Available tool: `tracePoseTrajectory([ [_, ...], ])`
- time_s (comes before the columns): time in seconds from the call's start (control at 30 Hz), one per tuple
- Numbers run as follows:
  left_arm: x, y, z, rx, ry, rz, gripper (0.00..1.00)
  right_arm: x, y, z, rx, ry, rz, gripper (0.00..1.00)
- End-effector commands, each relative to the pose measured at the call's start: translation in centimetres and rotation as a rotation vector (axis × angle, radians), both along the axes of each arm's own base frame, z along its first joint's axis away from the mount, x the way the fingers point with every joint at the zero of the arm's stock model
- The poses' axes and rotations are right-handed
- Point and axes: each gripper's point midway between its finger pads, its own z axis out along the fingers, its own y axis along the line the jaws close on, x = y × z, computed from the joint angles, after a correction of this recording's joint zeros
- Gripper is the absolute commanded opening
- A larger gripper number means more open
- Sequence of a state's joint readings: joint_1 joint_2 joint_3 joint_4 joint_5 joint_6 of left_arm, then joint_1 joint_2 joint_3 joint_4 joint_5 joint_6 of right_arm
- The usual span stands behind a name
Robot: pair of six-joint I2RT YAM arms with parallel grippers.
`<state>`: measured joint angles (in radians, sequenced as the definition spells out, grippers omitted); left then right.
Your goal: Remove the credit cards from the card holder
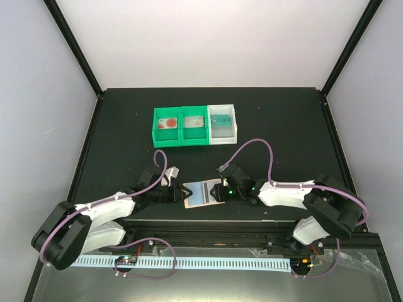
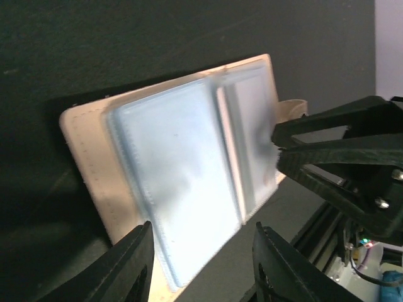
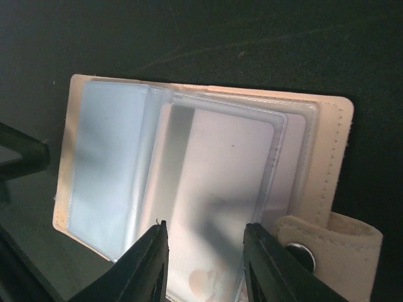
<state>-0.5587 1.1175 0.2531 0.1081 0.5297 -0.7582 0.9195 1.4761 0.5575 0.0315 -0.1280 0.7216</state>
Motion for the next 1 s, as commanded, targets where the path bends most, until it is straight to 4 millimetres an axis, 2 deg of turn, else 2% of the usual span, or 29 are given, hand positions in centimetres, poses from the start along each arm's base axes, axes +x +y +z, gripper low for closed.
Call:
tracePoseTrajectory([
  [0.0, 0.6, 0.2, -0.9, 0.039, -0.021, 0.012, 0.44, -0.8, 0.6, -0.8, 0.055, 0.053, -0.007, 0.34],
  [0.2, 0.5, 0.6, -2.1, 0.050, -0.012, 0.034, 0.42, -1.0, 1.1, -0.6, 0.099, 0.056, -0.005, 0.34],
  [0.73, 0.5, 1.0, -2.9, 0.088, -0.024, 0.026, 0.37, -0.2, 2.4, 2.4, 0.240, 0.023, -0.032, 0.34],
  [0.97, 0.5, 0.9, -2.3, 0.076, -0.028, 0.030, 0.35, 0.6, 0.5, 2.1, 0.162, -0.022, -0.105, 0.34],
])
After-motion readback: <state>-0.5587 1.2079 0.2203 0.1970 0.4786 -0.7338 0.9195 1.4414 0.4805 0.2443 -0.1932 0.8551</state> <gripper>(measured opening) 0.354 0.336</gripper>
